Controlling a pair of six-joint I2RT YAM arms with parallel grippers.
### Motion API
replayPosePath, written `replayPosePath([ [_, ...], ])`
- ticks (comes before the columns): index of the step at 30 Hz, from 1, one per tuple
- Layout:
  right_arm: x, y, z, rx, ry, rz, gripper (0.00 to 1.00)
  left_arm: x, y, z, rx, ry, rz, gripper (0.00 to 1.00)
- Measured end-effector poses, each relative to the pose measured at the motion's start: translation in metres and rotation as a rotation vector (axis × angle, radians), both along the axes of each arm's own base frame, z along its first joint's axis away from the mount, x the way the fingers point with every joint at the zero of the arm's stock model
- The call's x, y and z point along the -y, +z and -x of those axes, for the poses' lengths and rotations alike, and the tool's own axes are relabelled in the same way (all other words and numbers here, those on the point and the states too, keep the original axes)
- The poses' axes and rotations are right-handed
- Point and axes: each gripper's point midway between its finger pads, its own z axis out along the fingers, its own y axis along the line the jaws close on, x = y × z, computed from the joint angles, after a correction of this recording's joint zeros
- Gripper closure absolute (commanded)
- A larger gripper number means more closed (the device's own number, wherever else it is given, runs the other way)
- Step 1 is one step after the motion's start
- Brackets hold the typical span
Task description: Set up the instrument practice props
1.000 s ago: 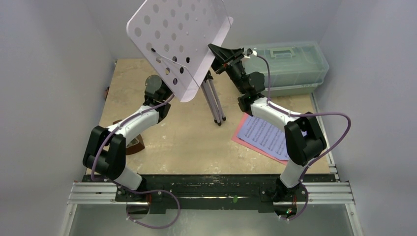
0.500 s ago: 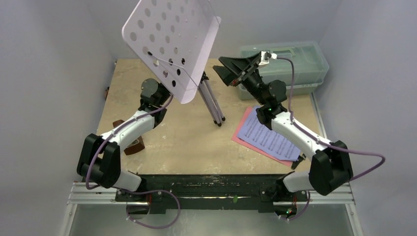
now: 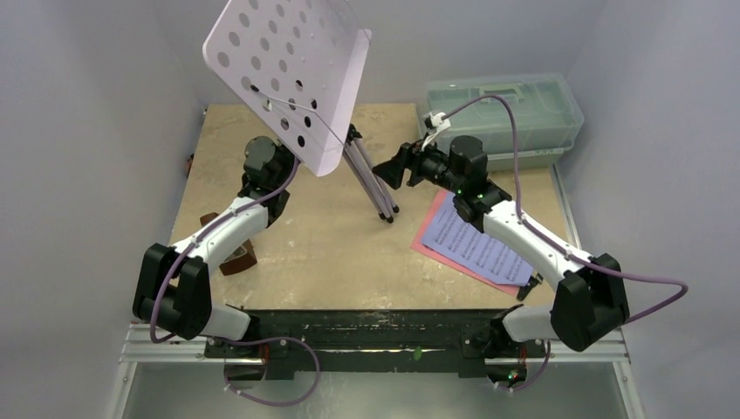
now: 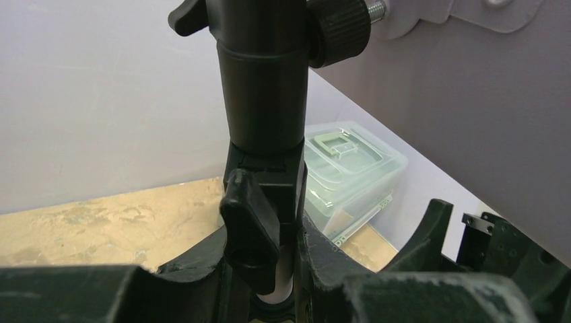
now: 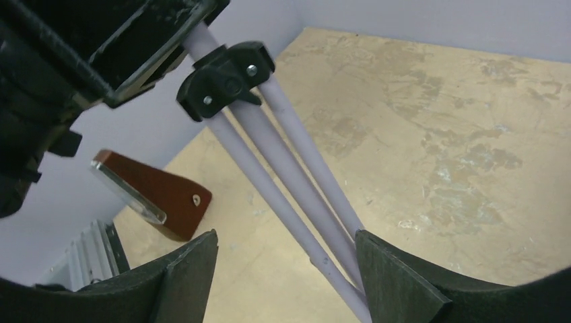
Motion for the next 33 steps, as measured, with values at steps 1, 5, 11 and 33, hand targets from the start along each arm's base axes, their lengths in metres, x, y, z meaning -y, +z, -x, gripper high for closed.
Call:
replayPosePath([
  [1,-0.003,-0.002,0.001,0.026,0.019,0.03,0.32,-0.002,-0.001,-0.001,-0.008,0.004,0.003,1.0],
  [5,-0.028,-0.003,-0.01,0.102,0.112,0.097,0.39,-0.009,-0.005,-0.006,-0.034,0.021,0.011,1.0],
  [11,-0.051,-0.03,-0.023,0.121,0.208,0.15,0.45,-0.008,-0.004,-0.002,-0.034,0.007,0.005,1.0],
  [33,-0.091,-0.02,-0.019,0.377,0.13,0.233,1.0,-0.018,-0.007,-0.007,-0.072,0.038,0.016,1.0],
])
